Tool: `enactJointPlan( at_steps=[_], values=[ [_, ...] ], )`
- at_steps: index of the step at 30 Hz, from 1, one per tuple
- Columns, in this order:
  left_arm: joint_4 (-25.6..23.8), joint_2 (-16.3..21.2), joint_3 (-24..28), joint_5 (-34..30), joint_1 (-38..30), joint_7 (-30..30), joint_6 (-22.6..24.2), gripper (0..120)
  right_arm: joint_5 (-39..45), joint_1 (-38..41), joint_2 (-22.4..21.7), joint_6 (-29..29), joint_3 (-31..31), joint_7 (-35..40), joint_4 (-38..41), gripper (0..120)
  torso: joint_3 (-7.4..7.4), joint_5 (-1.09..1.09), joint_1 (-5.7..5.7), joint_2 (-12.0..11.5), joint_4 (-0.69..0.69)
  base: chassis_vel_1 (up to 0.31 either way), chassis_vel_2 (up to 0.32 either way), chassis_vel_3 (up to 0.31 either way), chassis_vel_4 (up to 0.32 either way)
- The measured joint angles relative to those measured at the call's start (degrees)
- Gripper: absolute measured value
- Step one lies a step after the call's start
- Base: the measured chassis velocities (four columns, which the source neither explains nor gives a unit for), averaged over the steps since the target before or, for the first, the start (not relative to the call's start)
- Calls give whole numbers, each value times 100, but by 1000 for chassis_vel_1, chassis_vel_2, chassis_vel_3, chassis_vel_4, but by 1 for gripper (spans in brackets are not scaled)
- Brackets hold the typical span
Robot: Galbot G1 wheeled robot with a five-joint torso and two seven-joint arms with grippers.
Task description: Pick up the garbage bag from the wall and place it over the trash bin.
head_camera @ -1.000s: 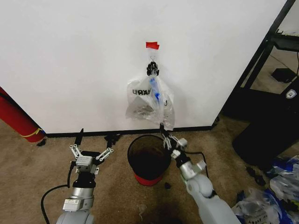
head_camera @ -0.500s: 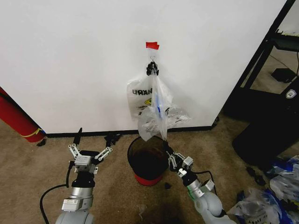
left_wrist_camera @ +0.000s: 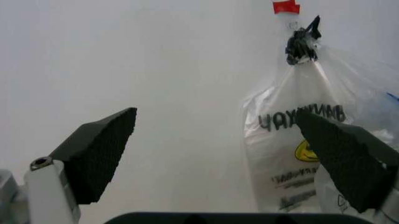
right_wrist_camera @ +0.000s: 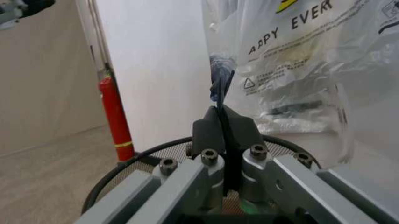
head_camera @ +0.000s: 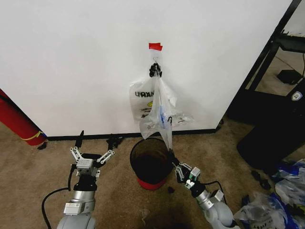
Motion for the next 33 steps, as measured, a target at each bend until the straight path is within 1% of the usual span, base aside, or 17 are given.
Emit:
enactJointPlan(
  at_steps=[6, 10, 11, 14, 15, 18, 20, 22, 23, 25, 27, 28, 29, 30, 32, 33],
  values=[
    [32, -16, 15, 1, 13, -3, -40, 100, 75, 140, 72, 75, 17, 36, 12, 0, 0, 0, 0, 0, 0, 0, 0, 0, 0],
    [56, -16, 22, 9, 16, -3, -61, 100, 335, 334, 124, 100, -4, 403, 214, 0, 0, 0, 0, 0, 1, 0, 0, 0, 0],
    [70, 0, 21, 10, 3, -3, -64, 100, 435, 399, 125, 109, -16, 594, 310, 0, 0, 0, 0, 0, 1, 0, 0, 0, 0],
    [123, 49, 22, 11, -46, -2, -66, 100, 599, 501, 97, 114, -49, 974, 440, 11, 0, -1, 0, 0, 1, 0, 0, 0, 0],
    [123, 49, 22, 11, -46, -2, -66, 100, 599, 501, 97, 114, -49, 974, 440, 11, 0, -1, 0, 0, 1, 0, 0, 0, 0],
    [185, 76, 38, 12, -114, -1, -66, 100, 617, 529, 15, 130, -51, 1032, 448, 23, 0, 0, 0, 0, 1, 0, 0, 0, 0],
    [228, 97, 47, -3, -172, -1, -60, 100, 483, 453, -133, 168, 15, 913, 461, 32, 0, 1, 0, 0, 1, 0, 0, 0, 0],
    [252, 143, 62, -35, -212, 1, -43, 100, 396, 350, -329, 179, 125, 635, 513, 39, 0, 1, 0, 0, 0, 0, 0, 0, 0],
    [252, 143, 62, -35, -212, 1, -43, 100, 396, 350, -329, 179, 125, 635, 513, 39, 0, 1, 0, 0, 0, 0, 0, 0, 0],
    [268, 230, 96, -105, -267, 4, -12, 100, 372, 249, -526, 197, 265, 258, 612, 48, 0, 0, 0, 0, -1, 0, 0, 0, 0],
    [268, 404, 185, -281, -376, 38, 94, 100, 391, 139, -703, 255, 460, -62, 796, 57, 0, -1, 0, 0, 1, 0, 0, 0, 0],
    [266, 448, 209, -322, -400, 51, 123, 100, 397, 124, -719, 267, 481, -88, 825, 59, 0, -1, 0, 0, 0, 0, 0, 0, 0],
    [264, 648, 305, -444, -522, 117, 235, 100, 443, 60, -771, 332, 584, -141, 952, 66, 0, -1, 0, 0, 0, 0, 0, 0, 0],
    [264, 648, 305, -444, -522, 117, 235, 100, 443, 60, -771, 332, 584, -141, 952, 66, 0, -1, 0, 0, 0, 0, 0, 0, 0],
    [309, 961, 375, -509, -752, 259, 303, 100, 537, 58, -793, 428, 632, -71, 1073, 74, 0, -2, 0, 0, -3, 0, 0, 0, 0],
    [381, 1173, 410, -538, -907, 354, 321, 100, 567, 93, -790, 450, 624, 47, 1110, 77, 0, -1, 0, 0, 2, 0, 0, 0, 0]
  ],
)
